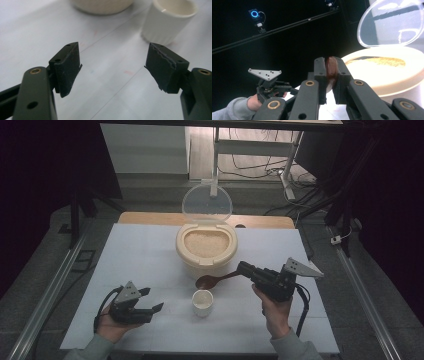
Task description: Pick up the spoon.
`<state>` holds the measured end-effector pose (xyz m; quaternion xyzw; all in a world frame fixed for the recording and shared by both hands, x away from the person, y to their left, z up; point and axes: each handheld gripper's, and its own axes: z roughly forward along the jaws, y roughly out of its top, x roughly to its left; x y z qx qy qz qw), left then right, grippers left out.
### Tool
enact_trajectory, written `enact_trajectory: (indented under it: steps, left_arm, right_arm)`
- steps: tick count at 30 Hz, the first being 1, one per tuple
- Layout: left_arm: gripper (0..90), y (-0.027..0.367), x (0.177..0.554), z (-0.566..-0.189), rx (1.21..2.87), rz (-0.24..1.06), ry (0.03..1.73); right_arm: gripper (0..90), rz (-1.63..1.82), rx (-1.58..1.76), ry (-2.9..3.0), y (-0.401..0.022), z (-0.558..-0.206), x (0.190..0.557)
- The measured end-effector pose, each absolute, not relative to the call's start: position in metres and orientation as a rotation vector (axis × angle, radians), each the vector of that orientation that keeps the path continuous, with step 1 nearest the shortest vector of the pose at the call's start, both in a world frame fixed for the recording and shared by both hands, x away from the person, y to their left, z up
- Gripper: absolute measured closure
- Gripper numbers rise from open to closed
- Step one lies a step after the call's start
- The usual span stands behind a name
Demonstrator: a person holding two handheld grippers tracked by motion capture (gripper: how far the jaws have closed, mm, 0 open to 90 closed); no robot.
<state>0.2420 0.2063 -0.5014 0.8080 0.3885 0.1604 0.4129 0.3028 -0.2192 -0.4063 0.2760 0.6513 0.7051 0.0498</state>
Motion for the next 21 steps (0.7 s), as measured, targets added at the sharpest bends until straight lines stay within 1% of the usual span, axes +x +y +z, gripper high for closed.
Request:
enact_trajectory:
  steps: [6,21]
  left_arm:
    - [26.6,0.221,0.241,-0.508,2.018,0.4,1.016]
    - [25.6,0.223,0.244,-0.512,2.035,0.399,1.029]
  right_arm:
    - [82.7,2.147,0.831,1.953,-0.228,-0.401,0.303]
    - [82.7,2.16,0.812,1.887,-0.24,-0.39,0.303]
